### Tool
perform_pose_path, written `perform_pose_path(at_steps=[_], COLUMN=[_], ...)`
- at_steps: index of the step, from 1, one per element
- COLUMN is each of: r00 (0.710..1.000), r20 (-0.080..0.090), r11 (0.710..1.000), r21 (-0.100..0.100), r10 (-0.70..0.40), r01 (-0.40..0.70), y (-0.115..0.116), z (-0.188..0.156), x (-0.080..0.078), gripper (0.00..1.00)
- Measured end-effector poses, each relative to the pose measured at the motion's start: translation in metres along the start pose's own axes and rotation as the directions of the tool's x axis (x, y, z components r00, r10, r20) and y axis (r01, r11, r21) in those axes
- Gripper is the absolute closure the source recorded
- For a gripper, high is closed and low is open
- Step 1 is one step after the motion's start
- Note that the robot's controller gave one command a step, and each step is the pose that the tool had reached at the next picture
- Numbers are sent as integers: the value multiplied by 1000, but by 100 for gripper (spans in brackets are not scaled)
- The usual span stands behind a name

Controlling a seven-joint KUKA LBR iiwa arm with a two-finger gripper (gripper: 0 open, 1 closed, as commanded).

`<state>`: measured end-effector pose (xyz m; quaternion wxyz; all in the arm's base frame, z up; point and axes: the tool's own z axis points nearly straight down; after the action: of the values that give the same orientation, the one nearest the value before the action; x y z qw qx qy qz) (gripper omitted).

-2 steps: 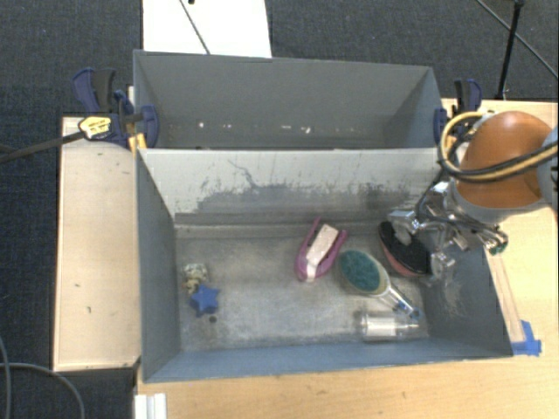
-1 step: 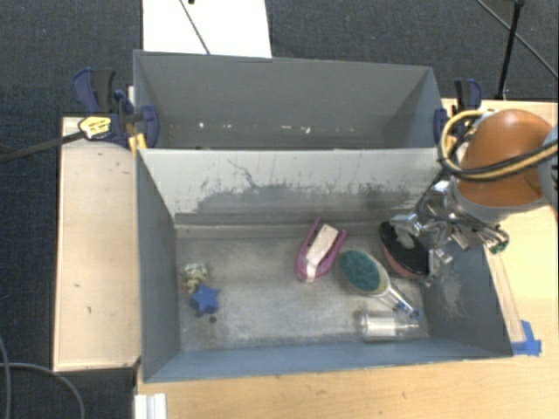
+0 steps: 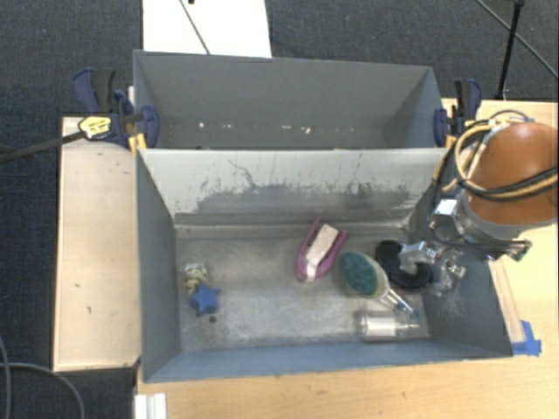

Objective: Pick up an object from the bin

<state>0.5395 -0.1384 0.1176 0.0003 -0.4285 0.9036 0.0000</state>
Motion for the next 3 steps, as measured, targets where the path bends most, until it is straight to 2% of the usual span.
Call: perform_pose_path(at_steps=[1, 2, 3], r00=[1000, 1000, 1000], r20=[5, 2, 1], r11=[1000, 1000, 1000], r21=[10, 0, -6], r10=[-6, -2, 10], r01=[6, 2, -10], y=[0, 1, 4], z=[-97, -92, 0], x=[-4, -3, -61], gripper=[100, 0, 0])
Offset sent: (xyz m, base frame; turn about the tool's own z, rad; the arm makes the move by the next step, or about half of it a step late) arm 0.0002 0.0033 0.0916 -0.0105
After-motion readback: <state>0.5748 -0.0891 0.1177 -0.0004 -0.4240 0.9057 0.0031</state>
